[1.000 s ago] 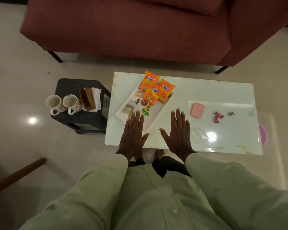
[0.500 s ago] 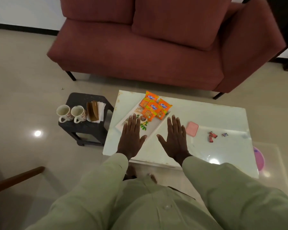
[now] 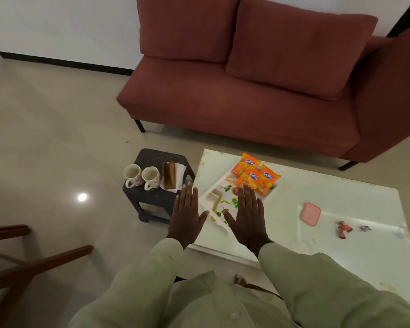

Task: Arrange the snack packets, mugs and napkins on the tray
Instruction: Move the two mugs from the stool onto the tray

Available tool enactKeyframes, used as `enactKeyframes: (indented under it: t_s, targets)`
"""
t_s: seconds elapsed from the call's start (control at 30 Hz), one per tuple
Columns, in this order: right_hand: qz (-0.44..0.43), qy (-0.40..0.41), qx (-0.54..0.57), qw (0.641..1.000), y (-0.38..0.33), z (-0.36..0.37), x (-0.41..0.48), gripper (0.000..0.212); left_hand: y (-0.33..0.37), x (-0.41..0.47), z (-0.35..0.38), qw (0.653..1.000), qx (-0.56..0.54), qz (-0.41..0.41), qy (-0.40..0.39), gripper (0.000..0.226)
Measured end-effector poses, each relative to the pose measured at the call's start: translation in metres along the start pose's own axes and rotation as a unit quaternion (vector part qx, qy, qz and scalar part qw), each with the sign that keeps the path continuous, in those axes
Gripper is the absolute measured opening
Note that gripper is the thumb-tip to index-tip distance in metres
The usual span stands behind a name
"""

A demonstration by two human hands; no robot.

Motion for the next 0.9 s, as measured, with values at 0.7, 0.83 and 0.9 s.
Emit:
enactKeyframes:
  t_s: [0.7, 0.83, 0.9]
  targets:
    - [0.022, -0.030, 0.034, 0.999, -0.240, 0.078, 0.077, 0.087, -0.264, 0.043, -0.055, 0.999, -0.010, -0.022, -0.023, 0.081]
    - [0.036, -0.039, 0.068, 0.996, -0.244, 0.081, 0.092, 0.086, -0.269, 0.050, -0.056, 0.995, -0.058, -0.054, -0.059, 0.081]
    - [0.070, -0.043, 0.110, 0.990, -0.247, 0.088, 0.103, 0.085, -0.275, 0.058, -0.053, 0.984, -0.119, -0.106, -0.080, 0.077]
Point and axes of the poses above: each hand's wrist, its own x-axis towards the middle knuckle, its own z-axis out of the palm, y = z × x, the point moved 6 cm from there along x, towards the middle knuckle, and after that the axes turned 5 degrees about -z, right-handed, at the moved point
